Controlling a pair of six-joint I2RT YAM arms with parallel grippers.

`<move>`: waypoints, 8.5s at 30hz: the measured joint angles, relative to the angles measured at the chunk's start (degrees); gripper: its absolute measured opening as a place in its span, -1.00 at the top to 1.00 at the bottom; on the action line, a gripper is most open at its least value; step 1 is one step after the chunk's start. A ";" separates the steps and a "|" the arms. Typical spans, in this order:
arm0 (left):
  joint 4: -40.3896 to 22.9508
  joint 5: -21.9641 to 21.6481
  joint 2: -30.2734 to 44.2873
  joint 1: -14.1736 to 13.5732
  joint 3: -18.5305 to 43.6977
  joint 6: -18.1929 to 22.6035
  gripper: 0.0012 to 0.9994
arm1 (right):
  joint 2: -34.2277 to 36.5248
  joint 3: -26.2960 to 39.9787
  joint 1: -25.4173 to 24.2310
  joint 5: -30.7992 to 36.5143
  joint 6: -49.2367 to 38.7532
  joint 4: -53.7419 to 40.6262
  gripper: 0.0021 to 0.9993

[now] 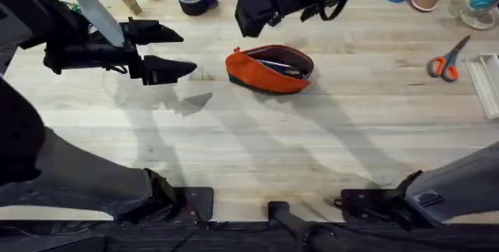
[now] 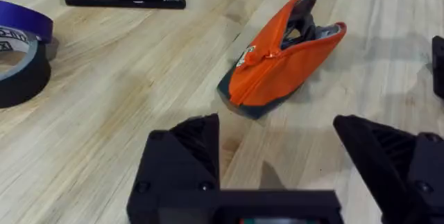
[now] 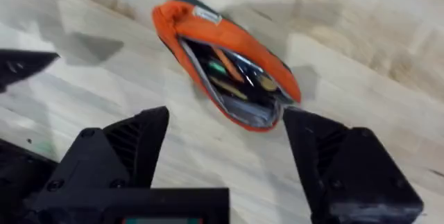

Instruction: Unzip the bag, pick up the pens from the table one at a time and place them inside, then zip the bag closed.

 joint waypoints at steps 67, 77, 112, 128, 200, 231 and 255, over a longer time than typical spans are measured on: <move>-0.22 0.00 0.00 0.00 0.00 -0.02 -0.99 | 21.87 1.08 3.64 -3.23 0.61 16.59 -0.77; -0.22 0.00 0.01 0.00 0.00 -0.02 -0.99 | 21.87 2.56 3.64 -3.23 0.63 14.95 -0.55; -0.22 0.00 0.00 0.00 0.00 -0.02 -0.99 | 22.00 6.84 3.82 -3.89 0.83 12.00 0.95; -0.22 0.04 0.00 0.00 0.00 -0.02 -0.99 | 22.12 10.38 3.69 -3.62 0.83 7.07 0.95; 19.76 13.49 18.82 -16.62 -0.02 0.05 0.48 | 22.12 10.60 3.69 -3.62 0.83 8.60 0.95; 19.93 13.33 18.82 -16.63 -0.02 0.24 0.92 | 22.12 10.87 2.31 -3.90 8.39 4.95 0.94; 19.93 13.29 18.82 -16.63 -0.02 0.24 0.92 | 22.12 11.49 1.94 0.88 11.21 -0.10 0.94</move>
